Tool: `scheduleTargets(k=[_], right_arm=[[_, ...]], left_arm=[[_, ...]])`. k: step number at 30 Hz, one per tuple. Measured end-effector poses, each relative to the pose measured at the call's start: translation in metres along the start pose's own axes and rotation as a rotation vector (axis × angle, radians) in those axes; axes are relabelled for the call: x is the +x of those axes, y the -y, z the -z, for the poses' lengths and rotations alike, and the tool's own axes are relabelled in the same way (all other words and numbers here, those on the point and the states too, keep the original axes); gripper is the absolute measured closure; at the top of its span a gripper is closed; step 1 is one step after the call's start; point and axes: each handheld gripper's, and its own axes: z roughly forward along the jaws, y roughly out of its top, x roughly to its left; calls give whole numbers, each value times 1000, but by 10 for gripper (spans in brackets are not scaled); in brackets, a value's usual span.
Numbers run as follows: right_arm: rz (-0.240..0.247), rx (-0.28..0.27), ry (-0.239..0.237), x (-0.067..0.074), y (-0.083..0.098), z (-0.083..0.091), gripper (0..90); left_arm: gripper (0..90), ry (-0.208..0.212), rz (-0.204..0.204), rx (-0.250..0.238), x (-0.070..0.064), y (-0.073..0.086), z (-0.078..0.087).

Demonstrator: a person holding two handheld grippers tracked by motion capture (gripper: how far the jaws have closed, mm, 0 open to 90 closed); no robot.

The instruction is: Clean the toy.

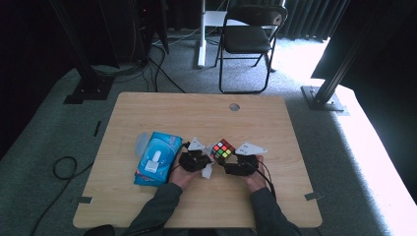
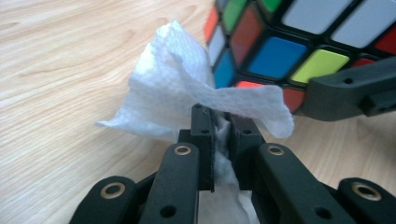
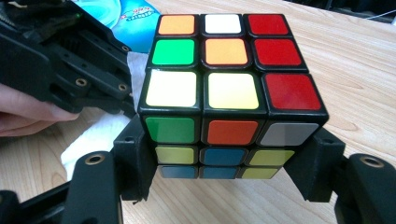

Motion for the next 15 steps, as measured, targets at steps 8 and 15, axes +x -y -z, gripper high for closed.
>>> scheduleTargets(k=[8,15], right_arm=[[-1,0,1,0,0,-1,341],[-16,-6,23,-3,1,1,341]], left_arm=[[833,84,-46,-2,-13,3,-8],[832,106,-100,2,-24,4,-5]])
